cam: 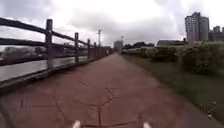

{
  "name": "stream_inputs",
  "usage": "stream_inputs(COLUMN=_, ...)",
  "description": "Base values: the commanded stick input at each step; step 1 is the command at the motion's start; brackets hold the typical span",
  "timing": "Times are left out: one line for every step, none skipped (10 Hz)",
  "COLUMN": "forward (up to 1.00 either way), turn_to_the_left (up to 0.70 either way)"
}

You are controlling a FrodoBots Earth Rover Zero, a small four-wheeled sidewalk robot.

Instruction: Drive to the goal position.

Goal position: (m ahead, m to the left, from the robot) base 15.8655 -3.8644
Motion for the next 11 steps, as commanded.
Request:
stream_inputs(forward=0.85, turn_to_the_left=-0.24)
stream_inputs(forward=0.85, turn_to_the_left=-0.19)
stream_inputs(forward=0.85, turn_to_the_left=0.05)
stream_inputs(forward=0.85, turn_to_the_left=0.10)
stream_inputs(forward=0.85, turn_to_the_left=0.10)
stream_inputs(forward=0.85, turn_to_the_left=0.10)
stream_inputs(forward=0.85, turn_to_the_left=0.10)
stream_inputs(forward=0.85, turn_to_the_left=0.10)
stream_inputs(forward=0.85, turn_to_the_left=0.10)
stream_inputs(forward=0.85, turn_to_the_left=0.10)
stream_inputs(forward=0.85, turn_to_the_left=0.10)
